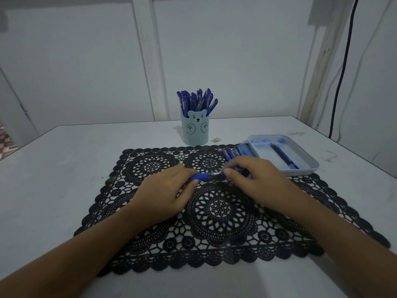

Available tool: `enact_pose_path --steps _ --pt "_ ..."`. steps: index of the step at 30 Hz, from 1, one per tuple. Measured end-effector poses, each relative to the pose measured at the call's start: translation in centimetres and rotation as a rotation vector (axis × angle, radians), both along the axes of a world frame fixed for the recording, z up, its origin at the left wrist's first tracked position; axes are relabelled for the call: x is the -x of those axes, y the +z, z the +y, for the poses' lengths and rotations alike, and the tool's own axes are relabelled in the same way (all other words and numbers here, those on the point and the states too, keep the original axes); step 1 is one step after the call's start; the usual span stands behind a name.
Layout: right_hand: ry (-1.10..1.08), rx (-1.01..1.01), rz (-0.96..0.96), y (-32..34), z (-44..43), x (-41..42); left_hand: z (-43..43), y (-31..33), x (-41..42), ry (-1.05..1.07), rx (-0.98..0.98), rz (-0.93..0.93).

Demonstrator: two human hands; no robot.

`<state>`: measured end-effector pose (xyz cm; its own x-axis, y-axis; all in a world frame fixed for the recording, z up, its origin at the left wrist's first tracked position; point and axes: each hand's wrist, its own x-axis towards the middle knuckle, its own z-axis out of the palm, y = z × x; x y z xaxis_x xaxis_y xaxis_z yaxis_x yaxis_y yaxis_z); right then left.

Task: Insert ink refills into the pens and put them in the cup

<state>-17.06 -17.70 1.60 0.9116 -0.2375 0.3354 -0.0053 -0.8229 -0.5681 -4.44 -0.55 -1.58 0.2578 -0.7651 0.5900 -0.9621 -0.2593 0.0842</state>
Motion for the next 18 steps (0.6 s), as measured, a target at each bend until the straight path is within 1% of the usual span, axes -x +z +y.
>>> enact_pose_path --steps 6,9,11,15,18 --pt "0.118 -0.042 0.026 -0.2 0.7 -0.2 -0.1 0.0 0.2 -0.086 -0.031 -0.061" --pt "0.138 -0.055 -0.030 -0.4 0.8 -0.2 -0.1 0.0 0.2 -0.113 -0.021 -0.042" --pt "0.158 -0.040 -0.073 -0.7 0.7 -0.2 0.0 -0.1 0.1 -0.118 -0.024 -0.025" --pt "0.219 0.057 -0.124 -1.2 0.8 -0.5 0.1 -0.3 -0.1 -0.121 -0.067 -0.008" --pt "0.195 0.044 -0.139 -1.3 0.8 -0.8 0.0 -0.1 0.0 -0.086 -0.045 -0.054"
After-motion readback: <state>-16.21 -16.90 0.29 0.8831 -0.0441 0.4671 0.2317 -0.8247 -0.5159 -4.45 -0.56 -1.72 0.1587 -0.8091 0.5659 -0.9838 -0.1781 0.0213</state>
